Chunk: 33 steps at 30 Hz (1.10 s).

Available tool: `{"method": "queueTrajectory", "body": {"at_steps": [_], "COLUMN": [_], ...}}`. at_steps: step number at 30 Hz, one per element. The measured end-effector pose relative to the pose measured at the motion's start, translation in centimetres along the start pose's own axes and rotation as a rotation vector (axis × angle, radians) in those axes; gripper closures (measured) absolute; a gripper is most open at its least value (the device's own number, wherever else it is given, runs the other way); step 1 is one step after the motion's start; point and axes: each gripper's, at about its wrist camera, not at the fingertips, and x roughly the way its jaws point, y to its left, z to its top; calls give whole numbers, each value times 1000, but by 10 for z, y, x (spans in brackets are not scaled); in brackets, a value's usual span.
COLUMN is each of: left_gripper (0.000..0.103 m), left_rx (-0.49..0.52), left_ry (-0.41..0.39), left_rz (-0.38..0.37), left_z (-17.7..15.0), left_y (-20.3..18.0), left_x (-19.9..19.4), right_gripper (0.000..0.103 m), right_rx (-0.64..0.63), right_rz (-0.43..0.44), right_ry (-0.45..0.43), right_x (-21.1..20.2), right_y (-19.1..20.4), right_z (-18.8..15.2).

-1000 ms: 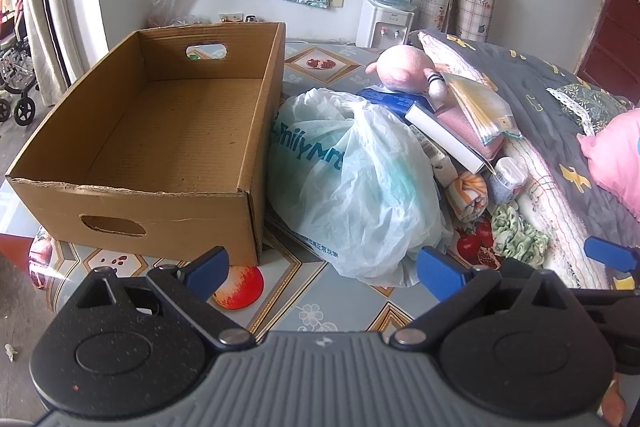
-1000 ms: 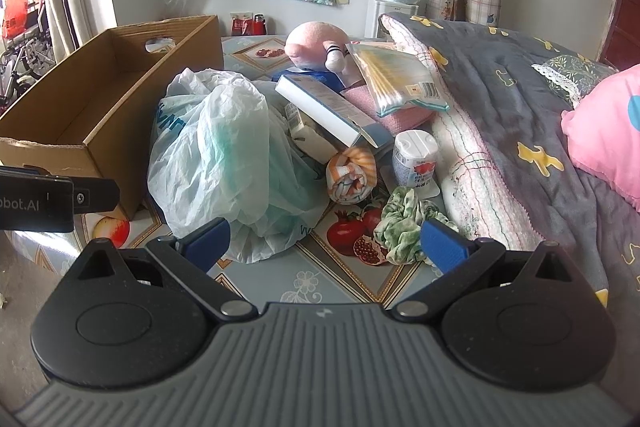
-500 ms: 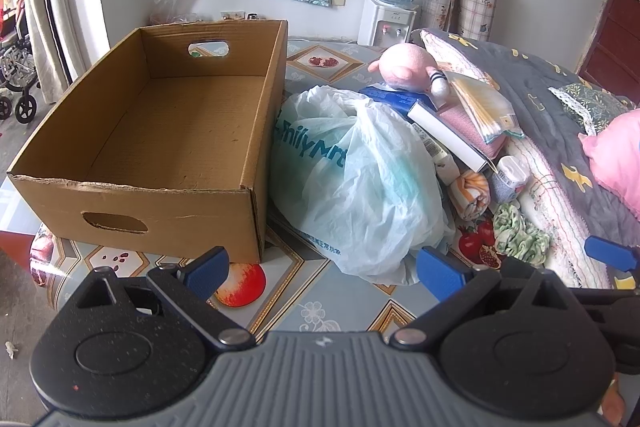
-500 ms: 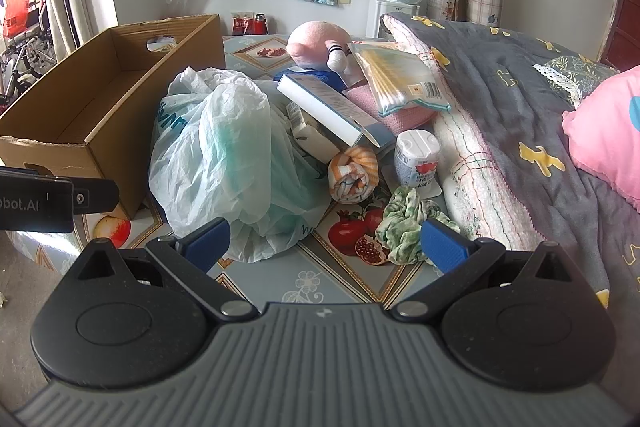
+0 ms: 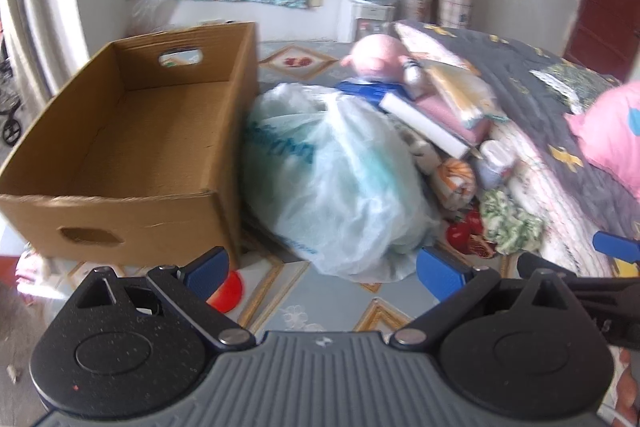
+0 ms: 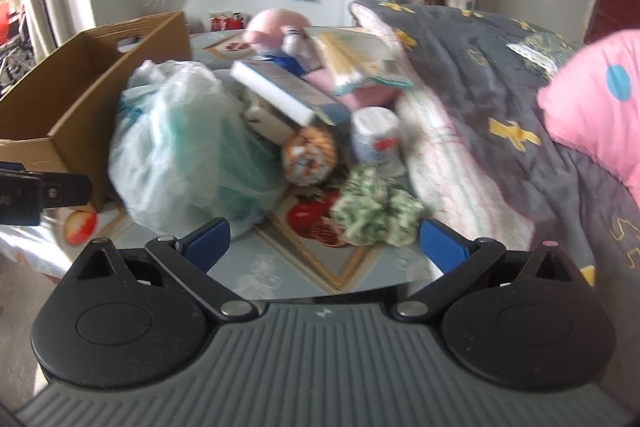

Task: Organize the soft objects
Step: 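Reach the right tool to the clear cotton-swab bag and close on it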

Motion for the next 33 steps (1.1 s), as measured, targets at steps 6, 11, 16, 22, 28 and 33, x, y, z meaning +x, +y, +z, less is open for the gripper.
{"method": "queueTrajectory", "body": {"at_steps": [6,11,16,22,28,33], "left_gripper": [2,6,13,26,47,55], "left_rx": [24,36,20,12,-3,-15], "left_ry": [-41,-54,-59,-104,-49,48], "left_rz": [-134,-183,-219,-264,-335,-368], "left_z": [4,20,53,100,143,161], "left_y": [-17,-29,-34,-45,-70,-92], "left_x": [13,26,41,64,115,164], "right_gripper": [1,1,1,1,5,18], "right_rx": [11,11,-16,-14,141,257], "right_rz": [-32,-11,51,183,376,483], "right_ry": [-53,-69,-103,-154,-89,17], "right_x": [-1,5,20,60,136,201], "right_y": [-36,-52,-63,-92,-140,-162], "right_z": [-3,8,47,116,174,192]}}
